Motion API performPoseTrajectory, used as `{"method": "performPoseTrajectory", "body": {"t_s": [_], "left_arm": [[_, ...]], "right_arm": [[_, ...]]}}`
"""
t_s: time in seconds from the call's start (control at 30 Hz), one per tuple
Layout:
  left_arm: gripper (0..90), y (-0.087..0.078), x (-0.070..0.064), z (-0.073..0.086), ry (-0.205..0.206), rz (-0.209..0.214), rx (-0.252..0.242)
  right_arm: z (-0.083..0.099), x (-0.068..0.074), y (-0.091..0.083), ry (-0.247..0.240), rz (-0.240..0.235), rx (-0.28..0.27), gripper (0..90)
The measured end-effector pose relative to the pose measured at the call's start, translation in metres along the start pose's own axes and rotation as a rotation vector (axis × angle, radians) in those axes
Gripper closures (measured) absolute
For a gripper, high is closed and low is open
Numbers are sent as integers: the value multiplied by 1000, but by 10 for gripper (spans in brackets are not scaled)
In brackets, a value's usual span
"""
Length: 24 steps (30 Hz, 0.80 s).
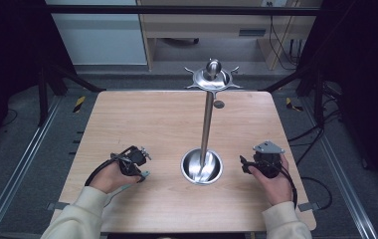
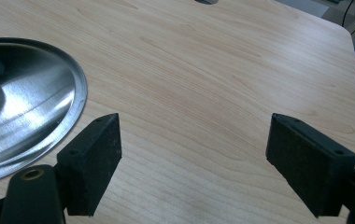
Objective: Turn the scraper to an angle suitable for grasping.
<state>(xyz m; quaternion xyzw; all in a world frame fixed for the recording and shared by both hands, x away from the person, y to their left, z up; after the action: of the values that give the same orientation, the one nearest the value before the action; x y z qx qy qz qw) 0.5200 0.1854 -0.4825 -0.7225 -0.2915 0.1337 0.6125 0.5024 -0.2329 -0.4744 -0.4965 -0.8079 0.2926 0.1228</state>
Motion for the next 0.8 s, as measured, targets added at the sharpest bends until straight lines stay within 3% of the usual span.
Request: {"method": "performPoseTrajectory", "body": {"t_s": [0.2, 0.4, 0.63, 0.67, 0.73, 0.77, 0.8], "left_arm": [[730, 0, -1, -1, 6, 4, 4], [737, -3, 1, 0, -5, -3, -8], [740, -29, 6, 3, -45, -8, -112], [740, -39, 7, 5, -54, -8, -160], [740, -48, 9, 7, -74, -3, -207], [740, -48, 9, 7, -74, -3, -207], [740, -57, 10, 9, -91, 9, -248]], "right_arm": [[0, 0, 0, 3, -1, 0, 184], [0, 0, 0, 4, -1, -3, 184], [0, 0, 1, 2, -3, 1, 184], [0, 0, 1, -3, -1, 2, 184], [0, -1, 1, -8, 0, 3, 184], [0, -1, 1, -8, 0, 3, 184], [1, 0, 1, -7, 0, 3, 184]]}}
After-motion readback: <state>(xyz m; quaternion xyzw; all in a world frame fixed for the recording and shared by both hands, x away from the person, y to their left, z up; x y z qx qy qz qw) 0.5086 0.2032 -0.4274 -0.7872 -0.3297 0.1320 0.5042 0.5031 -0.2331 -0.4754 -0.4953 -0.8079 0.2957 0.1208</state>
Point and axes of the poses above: each handheld gripper's, and its own axes: y roughly forward along the jaws, z roughly out of its underside, x roughly to its left, the point moved 2 cm from there along y, roughly forward along the jaws, and after that the axes turned 8 degrees about -z, right-handed, at the moved point
